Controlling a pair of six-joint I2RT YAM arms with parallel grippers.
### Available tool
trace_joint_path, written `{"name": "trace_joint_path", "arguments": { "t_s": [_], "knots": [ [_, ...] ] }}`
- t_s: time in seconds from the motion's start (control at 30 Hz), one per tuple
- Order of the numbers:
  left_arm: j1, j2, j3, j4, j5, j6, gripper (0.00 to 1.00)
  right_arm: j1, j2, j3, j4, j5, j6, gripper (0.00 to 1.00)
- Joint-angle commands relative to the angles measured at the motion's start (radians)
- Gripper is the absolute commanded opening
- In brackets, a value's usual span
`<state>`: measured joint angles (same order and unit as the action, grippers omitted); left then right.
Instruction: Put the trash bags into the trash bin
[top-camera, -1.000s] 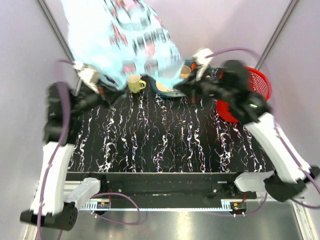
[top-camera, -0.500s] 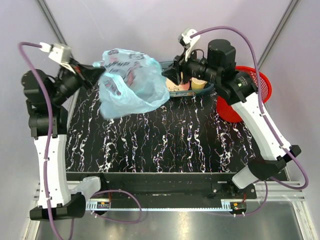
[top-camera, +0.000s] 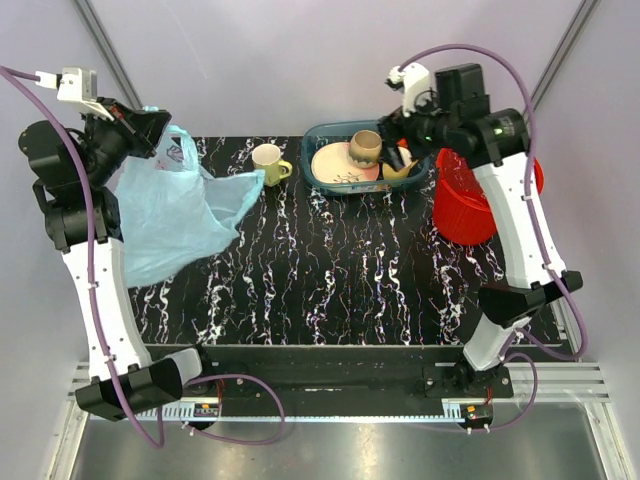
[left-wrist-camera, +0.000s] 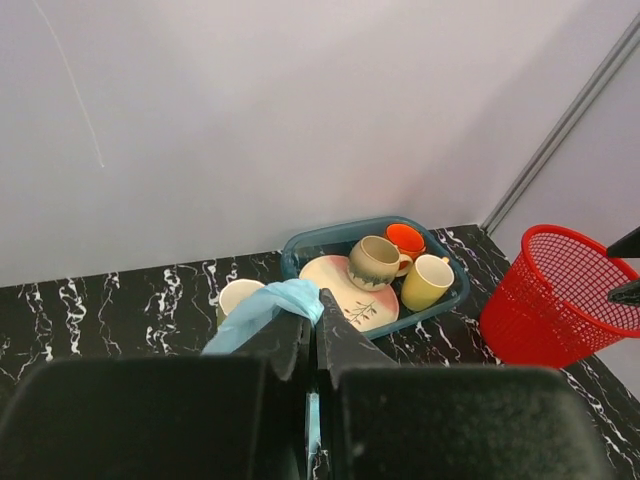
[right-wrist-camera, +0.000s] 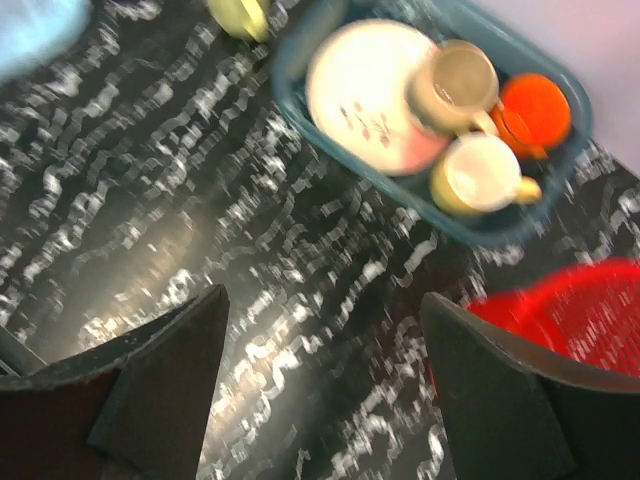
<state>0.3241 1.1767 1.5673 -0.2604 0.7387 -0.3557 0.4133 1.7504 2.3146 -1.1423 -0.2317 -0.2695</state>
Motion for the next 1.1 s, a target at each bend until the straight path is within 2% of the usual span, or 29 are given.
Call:
{"name": "trace_joint_path", "arguments": {
  "t_s": [0.0, 0.13, 0.23, 0.53, 0.73, 0.83, 0.9, 0.97, 1.0, 1.07],
  "knots": [
    [0.004, -0.063, 0.025, 0.082, 0.031, -0.002, 0.00, -0.062, -0.077, -0.009, -0.296, 0.148, -0.143, 0.86],
    [0.006, -0.086, -0.016, 0.084, 0.028, -0.002, 0.00, -0.097, -0.193, -0.292, -0.251, 0.278, -0.200, 0.86],
    [0.006, -0.100, -0.032, 0.098, 0.031, -0.012, 0.00, -0.143, -0.209, -0.400, -0.206, 0.307, -0.244, 0.85],
    [0.007, -0.126, -0.059, 0.105, 0.047, -0.017, 0.00, -0.254, -0.129, -0.506, -0.086, 0.325, -0.339, 0.84],
    [0.006, -0.144, -0.107, 0.119, 0.054, -0.049, 0.00, -0.275, -0.077, -0.544, -0.028, 0.345, -0.373, 0.79],
    [0.006, -0.147, -0.107, 0.124, 0.057, -0.057, 0.00, -0.274, -0.065, -0.569, -0.017, 0.339, -0.390, 0.72],
    [0.006, -0.147, -0.108, 0.124, 0.056, -0.057, 0.00, -0.274, -0.063, -0.581, -0.016, 0.339, -0.402, 0.61],
    [0.006, -0.146, -0.115, 0.124, 0.051, -0.058, 0.00, -0.275, -0.066, -0.592, -0.014, 0.324, -0.430, 0.49],
    [0.006, -0.144, -0.115, 0.127, 0.051, -0.060, 0.00, -0.274, -0.071, -0.596, -0.013, 0.318, -0.438, 0.34],
    [0.007, -0.144, -0.112, 0.130, 0.053, -0.062, 0.00, -0.274, -0.086, -0.587, -0.034, 0.278, -0.447, 0.20]
  ]
}}
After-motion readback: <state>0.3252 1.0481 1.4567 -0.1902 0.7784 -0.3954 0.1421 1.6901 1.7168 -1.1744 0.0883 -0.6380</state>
